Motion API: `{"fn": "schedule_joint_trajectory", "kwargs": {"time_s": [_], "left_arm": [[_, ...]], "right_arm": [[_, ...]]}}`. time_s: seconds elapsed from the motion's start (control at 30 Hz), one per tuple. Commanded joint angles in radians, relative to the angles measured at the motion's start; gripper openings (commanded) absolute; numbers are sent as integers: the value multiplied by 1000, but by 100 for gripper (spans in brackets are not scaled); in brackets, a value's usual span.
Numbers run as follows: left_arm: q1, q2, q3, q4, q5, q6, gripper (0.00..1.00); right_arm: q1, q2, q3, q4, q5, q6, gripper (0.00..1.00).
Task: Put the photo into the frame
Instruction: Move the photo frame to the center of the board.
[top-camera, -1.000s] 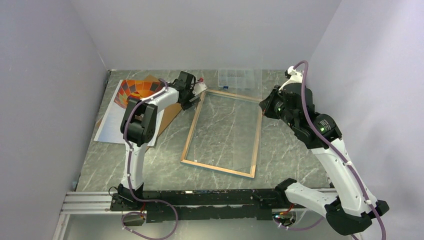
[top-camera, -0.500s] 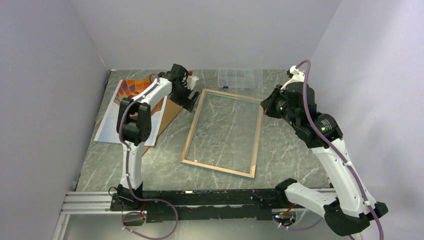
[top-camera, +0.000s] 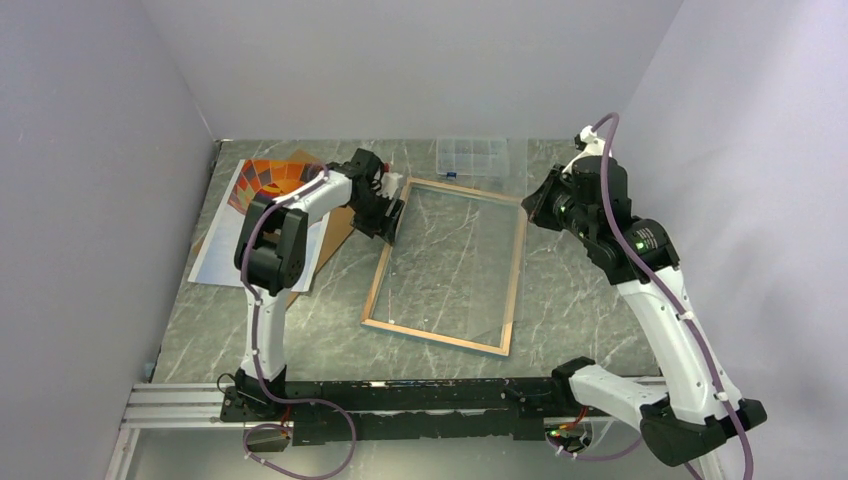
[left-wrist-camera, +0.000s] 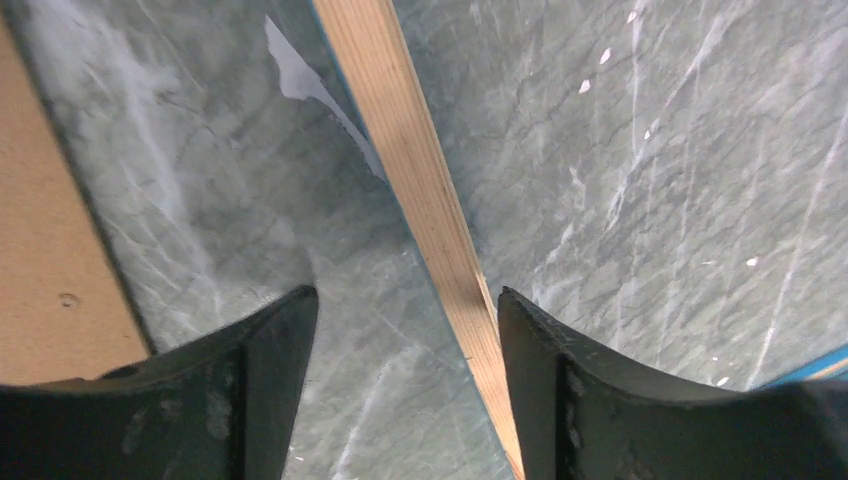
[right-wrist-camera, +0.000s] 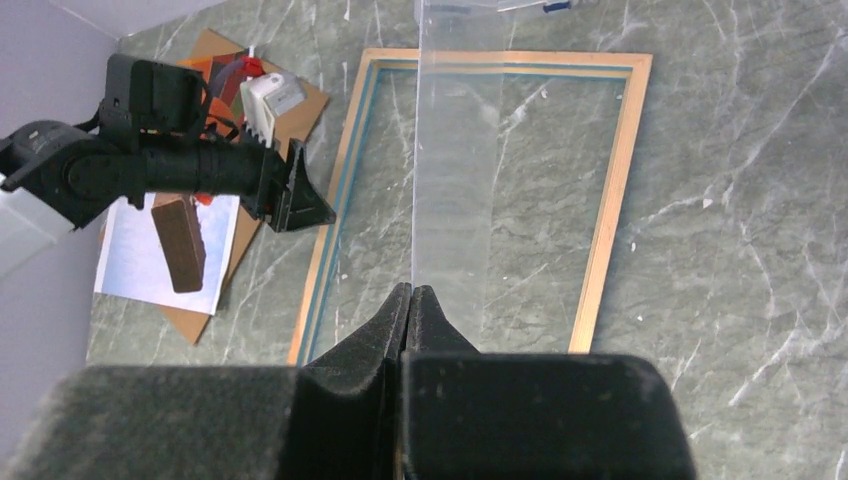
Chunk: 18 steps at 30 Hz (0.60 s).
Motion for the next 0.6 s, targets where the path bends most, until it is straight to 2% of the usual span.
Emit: {"fn": "schedule_joint_trajectory", "kwargs": {"time_s": [0.0,0.07,0.27,0.43,0.57], "left_arm": [[-27,-57,-92,68,-72,-55,67],[-27,-73,-122,80,-120,-98,61],[-27,-138,-213,81,-183,-163,52],[-20,-172,-300,76,-199,-243,52],[-8,-182,-308,69,-139,-297,55]], "right_arm": [[-26,29,12,65,-53,-23,0],[-35,48,19,78,-72,-27,0],[-57,127,41,139,-151,-33,0],[-65,203,78,168,-202,-36,0],[-66,265,125,182,-231,-34,0]]}}
